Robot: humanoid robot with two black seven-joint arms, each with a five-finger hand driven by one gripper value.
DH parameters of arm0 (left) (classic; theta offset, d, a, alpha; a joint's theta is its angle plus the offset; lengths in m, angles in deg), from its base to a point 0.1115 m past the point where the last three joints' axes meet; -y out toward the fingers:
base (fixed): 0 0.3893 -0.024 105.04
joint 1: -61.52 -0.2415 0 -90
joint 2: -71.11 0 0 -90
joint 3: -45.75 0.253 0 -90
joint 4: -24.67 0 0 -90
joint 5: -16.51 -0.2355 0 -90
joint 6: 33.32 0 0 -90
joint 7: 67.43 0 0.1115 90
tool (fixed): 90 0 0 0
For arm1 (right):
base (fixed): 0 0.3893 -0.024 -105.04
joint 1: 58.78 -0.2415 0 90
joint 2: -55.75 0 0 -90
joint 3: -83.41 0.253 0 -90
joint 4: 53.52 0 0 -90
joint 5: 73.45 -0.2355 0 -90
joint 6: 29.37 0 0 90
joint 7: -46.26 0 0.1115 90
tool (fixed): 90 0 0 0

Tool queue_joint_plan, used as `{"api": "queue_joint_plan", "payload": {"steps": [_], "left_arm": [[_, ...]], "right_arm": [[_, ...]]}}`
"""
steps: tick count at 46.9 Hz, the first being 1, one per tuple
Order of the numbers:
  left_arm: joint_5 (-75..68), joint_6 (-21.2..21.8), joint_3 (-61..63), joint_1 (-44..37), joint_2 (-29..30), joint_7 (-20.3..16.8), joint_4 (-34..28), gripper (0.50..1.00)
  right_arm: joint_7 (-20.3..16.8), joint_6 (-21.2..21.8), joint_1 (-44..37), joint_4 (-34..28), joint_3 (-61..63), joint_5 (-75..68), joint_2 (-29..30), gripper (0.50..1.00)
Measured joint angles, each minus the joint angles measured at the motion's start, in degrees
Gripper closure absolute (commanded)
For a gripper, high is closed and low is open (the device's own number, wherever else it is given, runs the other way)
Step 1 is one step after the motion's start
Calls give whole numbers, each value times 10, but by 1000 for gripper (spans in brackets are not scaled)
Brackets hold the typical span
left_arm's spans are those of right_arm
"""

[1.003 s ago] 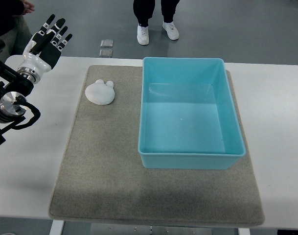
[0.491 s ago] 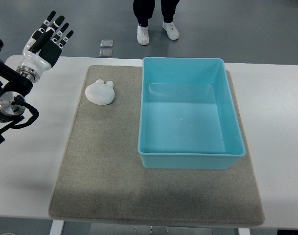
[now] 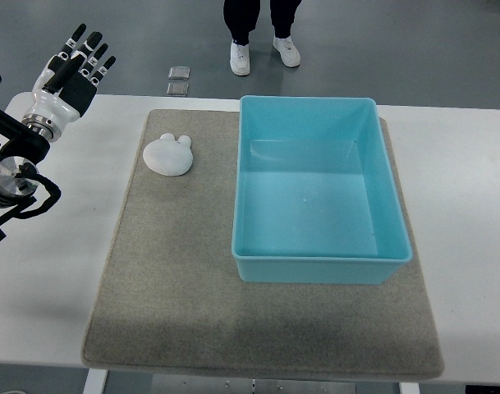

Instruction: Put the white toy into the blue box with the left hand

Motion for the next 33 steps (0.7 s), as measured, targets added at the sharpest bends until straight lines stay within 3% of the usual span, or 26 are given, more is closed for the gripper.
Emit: {"api": "queue_joint_plan", "payload": {"steps": [8,16,33], "left_arm": [[1,12,1,0,0,5,21,500],[7,58,1,2,0,48,47,500],[5,63,0,3,2,56,68,500]], "right_arm": [[0,0,0,0,0,0,0,564],[0,0,0,0,0,0,0,564],[0,0,0,0,0,0,0,564]]}}
